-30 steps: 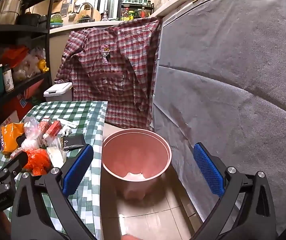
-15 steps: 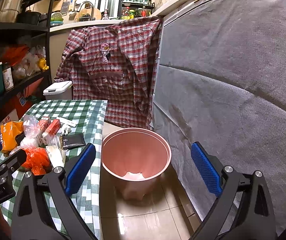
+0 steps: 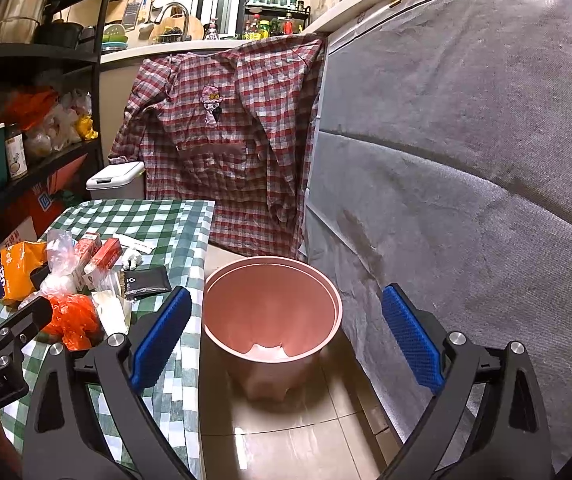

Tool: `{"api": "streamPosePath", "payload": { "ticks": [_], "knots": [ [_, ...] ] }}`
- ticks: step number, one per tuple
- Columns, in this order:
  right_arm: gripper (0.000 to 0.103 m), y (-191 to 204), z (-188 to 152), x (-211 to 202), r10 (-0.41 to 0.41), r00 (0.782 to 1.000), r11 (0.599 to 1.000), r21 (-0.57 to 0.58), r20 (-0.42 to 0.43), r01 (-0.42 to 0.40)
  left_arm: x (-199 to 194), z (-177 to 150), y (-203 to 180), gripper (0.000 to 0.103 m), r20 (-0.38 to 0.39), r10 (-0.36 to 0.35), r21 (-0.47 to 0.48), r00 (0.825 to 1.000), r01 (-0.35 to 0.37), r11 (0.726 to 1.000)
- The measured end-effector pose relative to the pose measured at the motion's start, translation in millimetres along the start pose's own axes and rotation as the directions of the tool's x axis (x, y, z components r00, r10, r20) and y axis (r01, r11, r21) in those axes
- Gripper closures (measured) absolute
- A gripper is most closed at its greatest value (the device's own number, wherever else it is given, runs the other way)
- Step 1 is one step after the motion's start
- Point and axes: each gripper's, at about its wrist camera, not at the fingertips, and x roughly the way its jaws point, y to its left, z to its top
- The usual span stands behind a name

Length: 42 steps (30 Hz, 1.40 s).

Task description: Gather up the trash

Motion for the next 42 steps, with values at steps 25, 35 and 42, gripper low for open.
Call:
{"api": "streamPosePath", "payload": {
  "ticks": [25, 35, 42],
  "knots": [
    [0.011, -0.9, 0.7, 0.4, -0.001, 1.000, 1.000, -0.002, 0.003, 0.001, -0.7, 0.2, -4.2, 0.012, 0.002, 0.001, -0.001, 1.000, -0.001, 1.000],
    [0.012, -3.3, 1.6, 0.8, -0.004, 1.000, 1.000, 0.000, 0.004, 0.004, -0.2, 2.1, -10.8, 0.012, 0.002, 0.000, 0.001, 1.000, 0.000, 1.000],
    [0.012, -6.7, 3.7, 1.8, -0.010, 1.000, 1.000, -0.002, 0.012, 0.010, -0.7, 3.7, -14.3, 0.012, 0.006, 0.001, 0.008, 1.000, -0.001, 1.000]
  ]
}}
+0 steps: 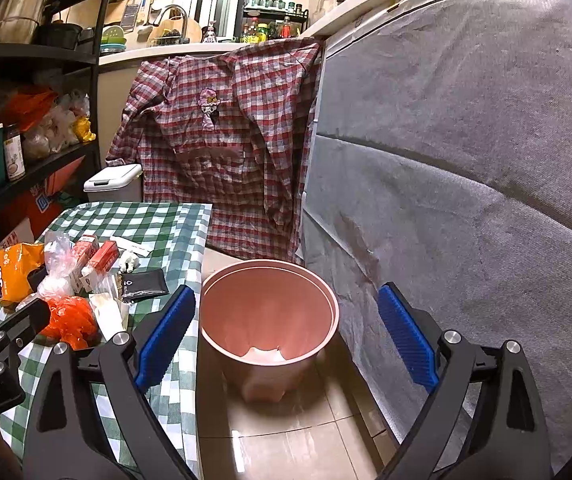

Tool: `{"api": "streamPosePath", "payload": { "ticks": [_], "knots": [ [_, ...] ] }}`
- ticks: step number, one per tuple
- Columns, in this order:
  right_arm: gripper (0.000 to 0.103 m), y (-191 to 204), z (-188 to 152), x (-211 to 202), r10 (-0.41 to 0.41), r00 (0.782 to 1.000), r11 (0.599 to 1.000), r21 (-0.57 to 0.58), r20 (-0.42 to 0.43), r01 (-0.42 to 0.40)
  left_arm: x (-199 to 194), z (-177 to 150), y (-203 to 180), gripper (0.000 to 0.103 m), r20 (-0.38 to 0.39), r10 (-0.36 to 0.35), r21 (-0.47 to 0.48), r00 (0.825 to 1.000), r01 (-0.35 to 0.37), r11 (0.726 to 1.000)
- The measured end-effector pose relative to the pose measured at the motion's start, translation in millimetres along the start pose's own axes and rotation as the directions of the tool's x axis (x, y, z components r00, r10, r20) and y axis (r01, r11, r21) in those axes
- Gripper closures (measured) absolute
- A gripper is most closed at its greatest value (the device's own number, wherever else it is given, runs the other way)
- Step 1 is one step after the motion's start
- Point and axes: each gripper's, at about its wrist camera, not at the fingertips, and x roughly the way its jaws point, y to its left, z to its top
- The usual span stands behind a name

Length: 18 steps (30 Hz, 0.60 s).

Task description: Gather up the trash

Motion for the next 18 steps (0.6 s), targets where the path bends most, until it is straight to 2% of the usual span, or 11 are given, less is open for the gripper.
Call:
{"api": "streamPosePath", "payload": {
  "ticks": [5, 8, 11, 13, 18],
  "knots": [
    [0.019, -1.9, 4.8, -5.6, 0.003, 1.000, 1.000, 0.028, 0.030, -0.004, -4.9, 10.5, -0.4, 0.018, 0.007, -0.022, -0.007, 1.000, 0.023, 1.000],
    [0.026, 0.4, 15.1, -8.2, 0.021, 0.999, 0.999, 0.040, 0.045, -0.022, -5.5, 23.0, 7.3, 0.028, -0.002, -0.032, 0.002, 0.999, 0.032, 0.999],
    [0.036, 8.6, 28.7, -9.1, 0.064, 0.996, 0.997, 0.033, 0.056, -0.065, -4.3, 40.6, 22.1, 0.041, -0.010, -0.034, 0.024, 0.999, 0.034, 0.999],
    [0.042, 14.6, 41.2, -11.5, 0.094, 0.992, 0.995, 0.025, 0.078, -0.097, -2.1, 55.5, 35.5, 0.054, -0.006, -0.032, 0.034, 0.999, 0.032, 0.999],
    [0.060, 30.6, 72.7, -4.9, 0.210, 0.974, 0.976, 0.030, 0.088, -0.214, 7.8, 87.8, 72.3, 0.074, 0.045, 0.009, 0.132, 0.999, -0.015, 0.991]
  ]
}}
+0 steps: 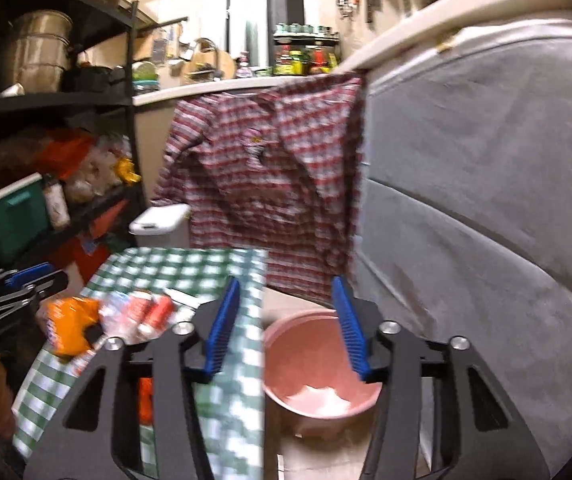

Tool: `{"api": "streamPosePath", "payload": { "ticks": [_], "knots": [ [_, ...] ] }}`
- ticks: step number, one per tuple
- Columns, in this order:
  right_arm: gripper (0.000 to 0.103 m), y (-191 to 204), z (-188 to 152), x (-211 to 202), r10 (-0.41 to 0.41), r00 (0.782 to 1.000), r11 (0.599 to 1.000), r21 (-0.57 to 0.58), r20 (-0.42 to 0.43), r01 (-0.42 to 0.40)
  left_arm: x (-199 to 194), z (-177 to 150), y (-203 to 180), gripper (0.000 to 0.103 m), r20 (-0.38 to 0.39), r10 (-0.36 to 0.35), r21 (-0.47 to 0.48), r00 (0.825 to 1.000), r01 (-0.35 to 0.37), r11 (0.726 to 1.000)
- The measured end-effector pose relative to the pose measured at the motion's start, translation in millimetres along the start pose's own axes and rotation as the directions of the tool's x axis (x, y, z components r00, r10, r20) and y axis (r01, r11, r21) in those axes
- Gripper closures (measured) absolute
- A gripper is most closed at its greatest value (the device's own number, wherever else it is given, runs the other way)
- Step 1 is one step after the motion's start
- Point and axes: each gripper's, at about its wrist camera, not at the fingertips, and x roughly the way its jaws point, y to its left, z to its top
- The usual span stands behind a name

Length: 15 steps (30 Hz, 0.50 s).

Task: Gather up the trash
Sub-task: 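Grasp the orange snack bag with the left tool while the right tool grasps the orange plastic bag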

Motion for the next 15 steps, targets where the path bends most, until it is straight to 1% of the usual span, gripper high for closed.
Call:
{"api": "streamPosePath", "payload": {
  "ticks": [2, 4, 7, 9, 11, 12, 15],
  "knots": [
    [0.069, 7.7, 12.5, 7.6, 0.058, 0.998, 0.998, 0.005, 0.005, -0.058, 9.9, 7.1, 23.1, 0.075, 0.001, 0.009, 0.018, 1.000, -0.009, 1.000],
    [0.073, 18.8, 23.5, 19.8, 0.111, 0.994, 0.994, -0.002, 0.006, -0.111, 22.1, 9.8, 48.4, 0.079, -0.012, 0.020, 0.023, 1.000, -0.019, 1.000],
    [0.074, 40.6, 28.6, 44.3, 0.194, 0.981, 0.981, -0.025, -0.011, -0.194, 37.5, 2.5, 82.9, 0.080, -0.028, 0.056, 0.006, 0.998, -0.056, 0.998],
    [0.074, 52.9, 23.4, 59.8, 0.225, 0.974, 0.973, -0.041, -0.027, -0.225, 43.6, -5.0, 100.9, 0.080, -0.043, 0.067, -0.039, 0.997, -0.069, 0.997],
    [0.074, 63.8, 12.4, 75.8, 0.254, 0.966, 0.965, -0.050, -0.048, -0.257, 53.0, -16.2, 124.3, 0.080, -0.090, 0.065, -0.117, 0.994, -0.075, 0.990],
    [0.074, 70.5, 1.9, 85.9, 0.274, 0.959, 0.959, -0.053, -0.070, -0.278, 57.6, -20.8, 132.7, 0.080, -0.118, 0.070, -0.138, 0.991, -0.086, 0.987],
    [0.074, 82.0, -24.4, 106.6, 0.288, 0.948, 0.953, -0.057, -0.134, -0.297, 65.5, -29.6, 149.1, 0.080, -0.164, 0.098, -0.142, 0.982, -0.122, 0.982]
  ]
}}
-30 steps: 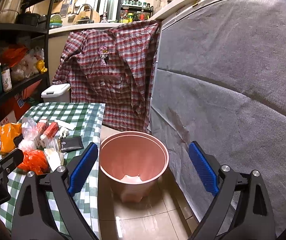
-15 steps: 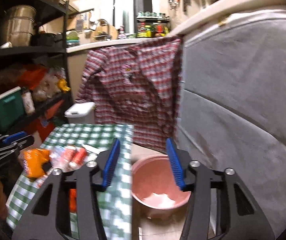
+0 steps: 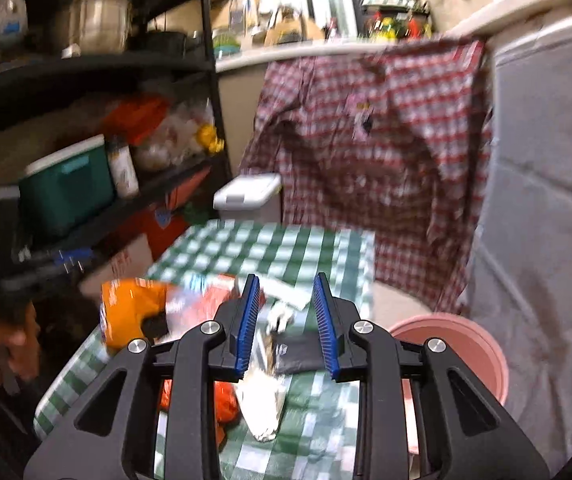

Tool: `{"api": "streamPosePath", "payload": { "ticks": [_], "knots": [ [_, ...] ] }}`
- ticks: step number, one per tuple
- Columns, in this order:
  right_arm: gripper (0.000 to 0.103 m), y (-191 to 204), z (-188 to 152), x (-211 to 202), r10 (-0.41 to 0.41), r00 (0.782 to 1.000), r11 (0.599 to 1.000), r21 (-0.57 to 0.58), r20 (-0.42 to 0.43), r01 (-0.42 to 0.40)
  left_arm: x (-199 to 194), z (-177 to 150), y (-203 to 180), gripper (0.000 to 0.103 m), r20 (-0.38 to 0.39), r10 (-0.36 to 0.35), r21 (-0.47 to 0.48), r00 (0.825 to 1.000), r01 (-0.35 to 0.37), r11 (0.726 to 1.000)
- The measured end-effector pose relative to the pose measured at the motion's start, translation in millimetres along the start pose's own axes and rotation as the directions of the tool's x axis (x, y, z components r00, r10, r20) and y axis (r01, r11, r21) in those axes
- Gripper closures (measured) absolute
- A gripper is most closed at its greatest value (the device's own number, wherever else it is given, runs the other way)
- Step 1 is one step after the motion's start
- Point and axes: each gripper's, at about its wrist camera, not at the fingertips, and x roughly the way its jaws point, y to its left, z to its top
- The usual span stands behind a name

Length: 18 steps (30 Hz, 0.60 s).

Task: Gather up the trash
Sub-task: 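Grasp the orange snack bag with the left tool while the right tool grasps the orange plastic bag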

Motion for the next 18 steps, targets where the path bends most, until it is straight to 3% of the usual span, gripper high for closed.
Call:
{"api": "streamPosePath", "payload": {
  "ticks": [7, 8, 10, 12, 15, 18],
  "knots": [
    [0.072, 17.1, -22.7, 51.4, 0.107, 0.984, 0.994, 0.038, -0.144, -0.103, 31.9, -15.6, 37.0, 0.076, -0.152, 0.028, -0.065, 0.988, -0.038, 0.997],
    [0.072, 21.4, -25.0, 55.8, 0.141, 0.976, 0.990, 0.050, -0.166, -0.135, 34.4, -18.2, 41.5, 0.073, -0.165, 0.029, -0.074, 0.986, -0.042, 0.996],
    [0.070, 36.7, -30.6, 65.7, 0.194, 0.958, 0.981, 0.039, -0.211, -0.190, 38.1, -22.3, 51.9, 0.046, -0.185, 0.044, -0.097, 0.982, -0.063, 0.993],
    [0.064, 47.4, -39.6, 71.9, 0.221, 0.942, 0.974, 0.018, -0.253, -0.224, 40.2, -25.3, 59.2, 0.032, -0.202, 0.048, -0.119, 0.978, -0.073, 0.990],
    [0.055, 64.6, -51.5, 82.0, 0.232, 0.917, 0.968, -0.020, -0.324, -0.251, 49.8, -31.1, 72.8, 0.027, -0.245, 0.058, -0.154, 0.968, -0.098, 0.983],
    [0.050, 72.7, -61.4, 90.9, 0.202, 0.906, 0.968, -0.066, -0.371, -0.243, 65.6, -39.2, 87.0, 0.025, -0.303, 0.046, -0.212, 0.952, -0.114, 0.971]
  ]
}}
